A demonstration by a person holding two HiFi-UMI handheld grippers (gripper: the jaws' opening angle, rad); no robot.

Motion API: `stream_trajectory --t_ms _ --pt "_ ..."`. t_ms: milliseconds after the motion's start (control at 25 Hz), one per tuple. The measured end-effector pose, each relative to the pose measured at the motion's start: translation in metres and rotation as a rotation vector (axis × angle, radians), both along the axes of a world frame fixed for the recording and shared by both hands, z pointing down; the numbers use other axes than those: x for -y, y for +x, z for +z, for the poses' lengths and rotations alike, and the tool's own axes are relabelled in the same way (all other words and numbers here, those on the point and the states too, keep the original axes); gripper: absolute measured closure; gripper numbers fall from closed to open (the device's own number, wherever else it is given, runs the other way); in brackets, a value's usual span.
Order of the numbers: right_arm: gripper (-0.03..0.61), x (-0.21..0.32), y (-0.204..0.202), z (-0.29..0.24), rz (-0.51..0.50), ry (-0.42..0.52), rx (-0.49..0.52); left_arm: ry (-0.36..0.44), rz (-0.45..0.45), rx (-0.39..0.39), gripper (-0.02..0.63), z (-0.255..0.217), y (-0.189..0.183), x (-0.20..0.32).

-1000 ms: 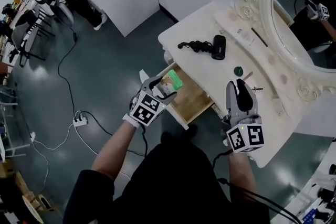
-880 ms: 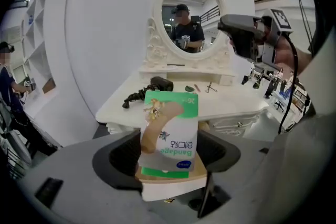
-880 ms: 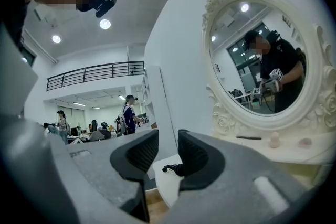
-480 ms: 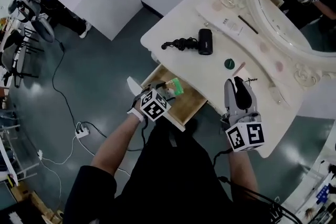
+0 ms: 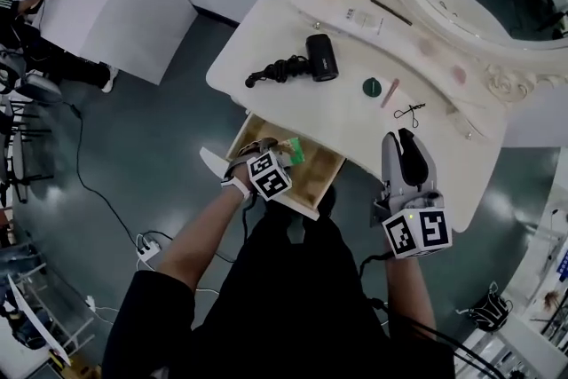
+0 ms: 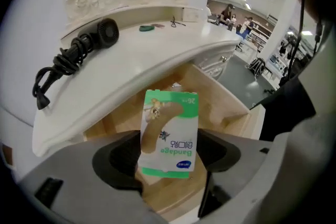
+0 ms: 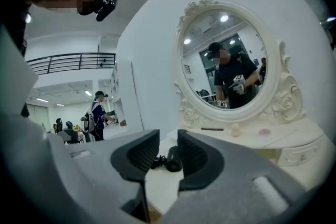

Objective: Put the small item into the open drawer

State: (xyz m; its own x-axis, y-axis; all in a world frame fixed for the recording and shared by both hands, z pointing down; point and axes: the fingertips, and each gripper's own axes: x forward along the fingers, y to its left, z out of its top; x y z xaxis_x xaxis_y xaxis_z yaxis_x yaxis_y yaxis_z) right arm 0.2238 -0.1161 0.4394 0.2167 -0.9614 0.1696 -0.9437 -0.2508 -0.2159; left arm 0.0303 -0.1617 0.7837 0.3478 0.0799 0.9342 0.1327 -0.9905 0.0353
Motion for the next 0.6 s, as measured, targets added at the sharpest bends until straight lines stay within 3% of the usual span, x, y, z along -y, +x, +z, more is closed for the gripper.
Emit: stream_trajectory --t_ms 320,600 --pt "0.474 -0.012 0.002 0.014 0.084 -0.028 0.013 0.063 0.178 0.119 0.285 0.053 -0.004 0.002" --pt "0.477 -0.016 0.002 0.019 0.113 -0.039 0.019 0.048 0.237 0.207 0.284 0.082 -0.012 0.001"
